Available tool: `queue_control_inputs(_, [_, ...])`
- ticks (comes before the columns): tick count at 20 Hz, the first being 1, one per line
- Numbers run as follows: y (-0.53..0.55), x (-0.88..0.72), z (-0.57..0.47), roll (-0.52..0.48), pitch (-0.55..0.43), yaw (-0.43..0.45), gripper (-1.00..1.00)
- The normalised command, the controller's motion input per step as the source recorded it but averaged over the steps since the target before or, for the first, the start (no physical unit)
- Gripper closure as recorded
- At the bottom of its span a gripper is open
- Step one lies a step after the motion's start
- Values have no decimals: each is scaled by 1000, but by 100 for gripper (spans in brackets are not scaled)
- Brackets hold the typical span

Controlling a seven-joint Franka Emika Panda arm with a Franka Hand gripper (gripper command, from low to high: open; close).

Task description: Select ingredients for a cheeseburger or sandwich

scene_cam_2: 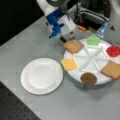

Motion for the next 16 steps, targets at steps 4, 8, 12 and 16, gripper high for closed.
queue_control_inputs(4, [-28, 149, -96, 167, -45, -1, -100])
queue_control_inputs(8, [-56, 148, -113, 145, -48, -11, -100])
queue_control_inputs(12, [-95, 153, -98, 135, -56, -24, -100])
queue_control_inputs(16, [-129, 145, -77, 106, -56, -8, -100])
